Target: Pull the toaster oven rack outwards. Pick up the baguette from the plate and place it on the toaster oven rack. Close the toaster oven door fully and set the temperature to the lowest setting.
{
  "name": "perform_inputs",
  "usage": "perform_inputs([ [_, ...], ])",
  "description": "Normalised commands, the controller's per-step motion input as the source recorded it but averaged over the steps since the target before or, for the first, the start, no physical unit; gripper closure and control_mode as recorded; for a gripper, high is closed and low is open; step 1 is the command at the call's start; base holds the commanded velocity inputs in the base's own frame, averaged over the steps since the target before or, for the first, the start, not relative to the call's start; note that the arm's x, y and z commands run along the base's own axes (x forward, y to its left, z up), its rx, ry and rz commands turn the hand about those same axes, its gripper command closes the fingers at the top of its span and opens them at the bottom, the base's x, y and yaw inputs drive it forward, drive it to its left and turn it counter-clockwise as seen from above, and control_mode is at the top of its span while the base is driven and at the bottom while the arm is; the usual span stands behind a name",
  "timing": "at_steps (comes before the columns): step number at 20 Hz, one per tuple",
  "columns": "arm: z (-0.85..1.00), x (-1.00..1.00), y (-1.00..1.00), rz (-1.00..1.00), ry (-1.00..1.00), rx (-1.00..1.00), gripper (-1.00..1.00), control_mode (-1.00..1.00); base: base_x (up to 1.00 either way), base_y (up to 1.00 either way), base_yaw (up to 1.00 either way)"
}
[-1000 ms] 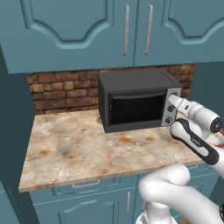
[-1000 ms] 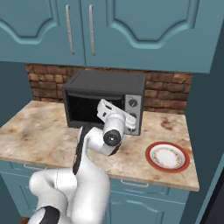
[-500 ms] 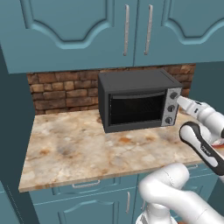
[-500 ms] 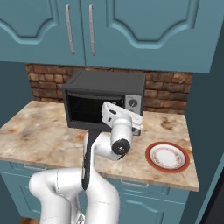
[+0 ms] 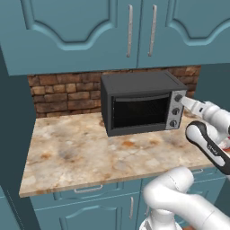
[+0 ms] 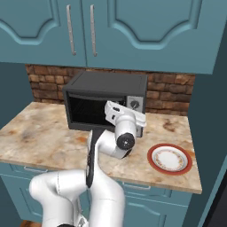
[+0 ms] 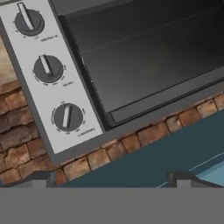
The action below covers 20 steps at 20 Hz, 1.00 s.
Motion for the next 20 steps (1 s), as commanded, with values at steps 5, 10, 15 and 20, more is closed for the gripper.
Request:
perform_inputs([
  [5,-0.35,0.01,-0.02,0.00,-0.18,-0.01,-1.00,-1.00,0.00,0.00,0.00],
  [10,-0.26,0.02,-0.07,0.00,-0.18,0.00,-1.00,-1.00,0.00,0.00,0.00],
  [15,0.00,0.06,-0.14,0.00,-0.03,0.00,-1.00,-1.00,0.00,0.00,0.00],
  [20,0.04,0.17,-0.10,0.00,0.00,0.00,-1.00,-1.00,0.00,0.00,0.00],
])
